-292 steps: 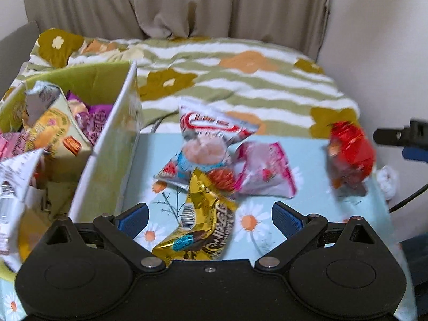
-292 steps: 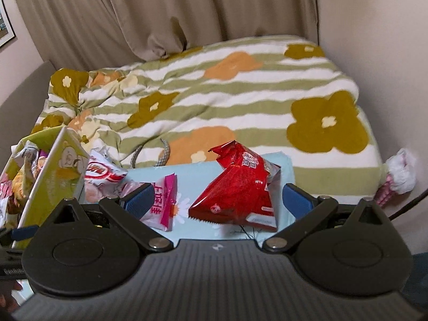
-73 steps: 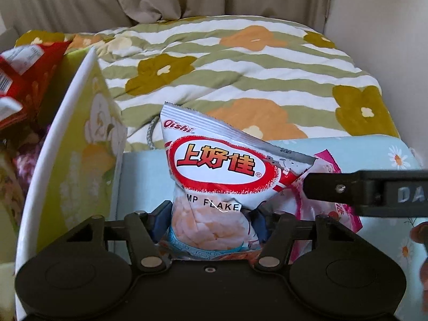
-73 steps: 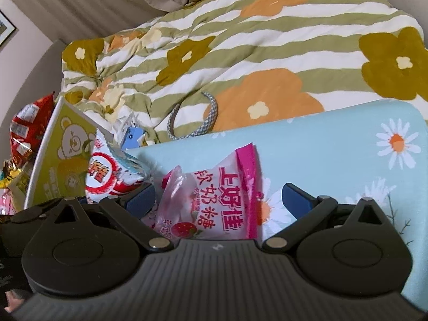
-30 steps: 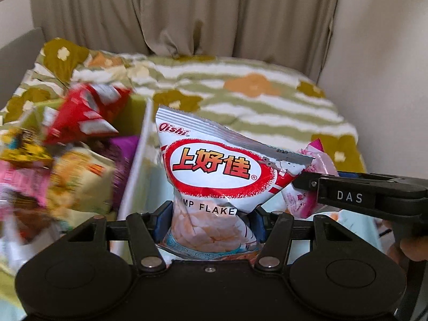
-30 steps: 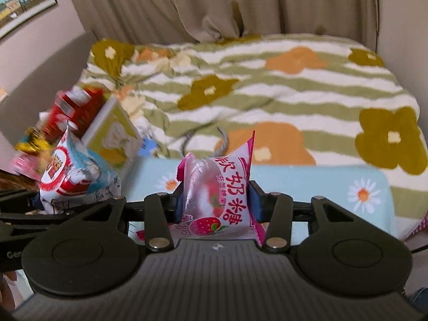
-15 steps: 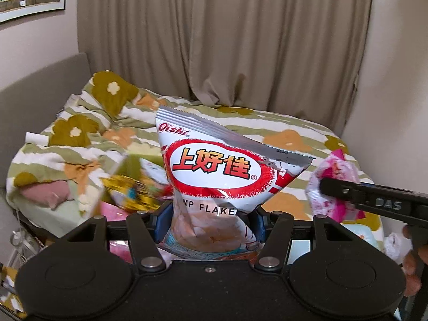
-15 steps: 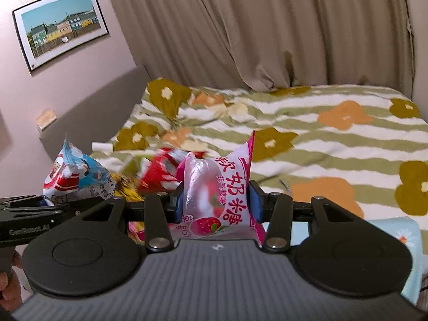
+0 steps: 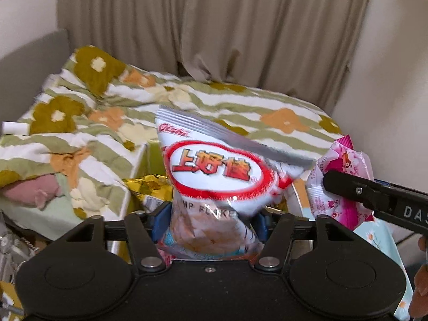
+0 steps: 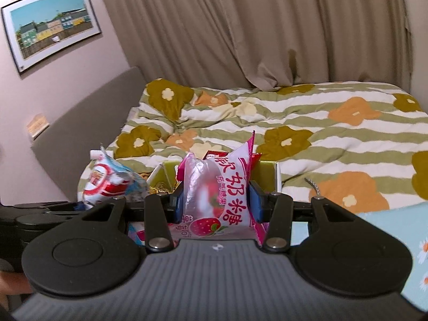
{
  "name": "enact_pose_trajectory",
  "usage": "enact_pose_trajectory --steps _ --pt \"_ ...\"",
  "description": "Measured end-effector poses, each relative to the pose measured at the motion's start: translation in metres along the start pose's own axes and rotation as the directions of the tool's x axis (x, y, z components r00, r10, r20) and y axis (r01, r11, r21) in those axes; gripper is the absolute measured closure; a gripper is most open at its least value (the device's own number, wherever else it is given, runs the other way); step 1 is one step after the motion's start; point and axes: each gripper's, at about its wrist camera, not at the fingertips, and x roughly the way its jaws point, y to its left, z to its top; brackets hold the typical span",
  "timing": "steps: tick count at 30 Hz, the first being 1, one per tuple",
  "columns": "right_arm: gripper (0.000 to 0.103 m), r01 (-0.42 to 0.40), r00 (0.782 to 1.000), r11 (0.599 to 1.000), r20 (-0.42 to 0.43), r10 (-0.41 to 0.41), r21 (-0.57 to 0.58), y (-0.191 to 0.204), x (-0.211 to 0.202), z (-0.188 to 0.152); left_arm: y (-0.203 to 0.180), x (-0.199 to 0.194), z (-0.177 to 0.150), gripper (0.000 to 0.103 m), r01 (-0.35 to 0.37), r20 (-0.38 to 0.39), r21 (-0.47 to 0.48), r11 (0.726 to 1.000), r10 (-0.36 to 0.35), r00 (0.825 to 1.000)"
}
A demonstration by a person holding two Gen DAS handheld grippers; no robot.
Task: Organize snacks
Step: 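Carry both bags into the yellow box and open both tools to drop them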
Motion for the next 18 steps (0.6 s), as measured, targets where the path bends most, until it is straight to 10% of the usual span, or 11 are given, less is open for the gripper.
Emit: enact_pose_trajectory --steps 2,18 --pt "0.042 0.028 1.000 0.999 -0.002 -0.028 0.019 0.007 0.002 -0.004 0.005 0.003 0.001 0.005 0.034 -0.004 0.006 0.999 -0.034 0.999" --pt "0.042 0.069 0.998 0.998 -0.008 -0.069 -0.007 0.042 0.001 -0.011 0.059 -0.030 -0.003 0.003 0.010 0.058 -0.081 0.997 -0.005 0.998"
